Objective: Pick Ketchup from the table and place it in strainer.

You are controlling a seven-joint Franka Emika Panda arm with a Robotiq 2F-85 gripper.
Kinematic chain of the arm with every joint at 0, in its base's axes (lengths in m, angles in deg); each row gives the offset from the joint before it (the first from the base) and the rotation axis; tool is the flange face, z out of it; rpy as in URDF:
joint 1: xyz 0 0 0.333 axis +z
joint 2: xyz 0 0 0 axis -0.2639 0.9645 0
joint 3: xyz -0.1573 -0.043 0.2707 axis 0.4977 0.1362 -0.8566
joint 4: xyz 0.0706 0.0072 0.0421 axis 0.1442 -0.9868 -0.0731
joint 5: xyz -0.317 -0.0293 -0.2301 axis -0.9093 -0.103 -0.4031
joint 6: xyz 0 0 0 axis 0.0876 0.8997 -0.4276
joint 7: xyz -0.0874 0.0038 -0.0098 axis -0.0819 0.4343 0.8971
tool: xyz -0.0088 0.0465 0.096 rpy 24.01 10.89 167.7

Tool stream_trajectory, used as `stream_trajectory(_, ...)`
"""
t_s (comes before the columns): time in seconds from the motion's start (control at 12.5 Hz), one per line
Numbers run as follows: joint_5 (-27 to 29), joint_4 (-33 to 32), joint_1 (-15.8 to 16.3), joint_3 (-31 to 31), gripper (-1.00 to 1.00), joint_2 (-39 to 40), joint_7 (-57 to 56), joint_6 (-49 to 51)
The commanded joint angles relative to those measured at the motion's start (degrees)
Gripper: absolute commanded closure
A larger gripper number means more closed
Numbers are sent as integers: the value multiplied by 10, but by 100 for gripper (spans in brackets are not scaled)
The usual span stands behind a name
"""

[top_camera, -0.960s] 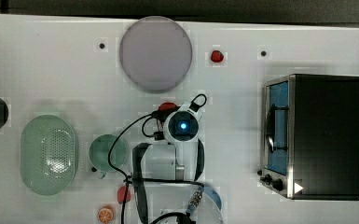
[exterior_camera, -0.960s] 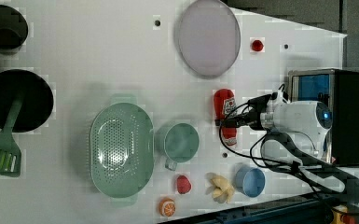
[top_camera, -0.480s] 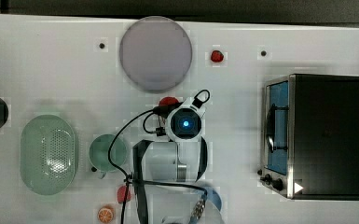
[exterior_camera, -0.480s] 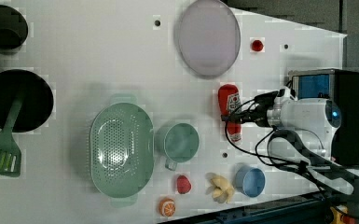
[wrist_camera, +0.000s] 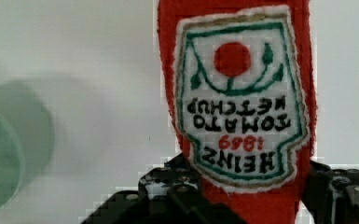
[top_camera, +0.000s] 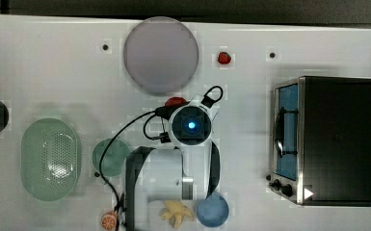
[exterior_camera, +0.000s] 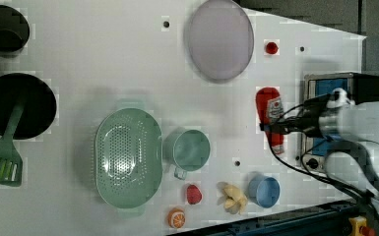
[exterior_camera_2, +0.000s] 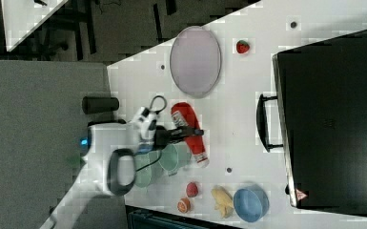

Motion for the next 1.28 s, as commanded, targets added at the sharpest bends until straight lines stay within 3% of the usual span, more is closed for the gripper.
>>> stream_trajectory(0.08, -1, 36, 11, -42, -21, -75, 50, 78)
stream_trajectory(0.32, 0, 59, 19, -98, -21, -119, 126, 147)
stream_trajectory(0.72, 24, 74, 34, -217, -21, -116, 310, 142)
stream_trajectory(1.28, 24, 80, 36, -340, -21, -23, 526, 13)
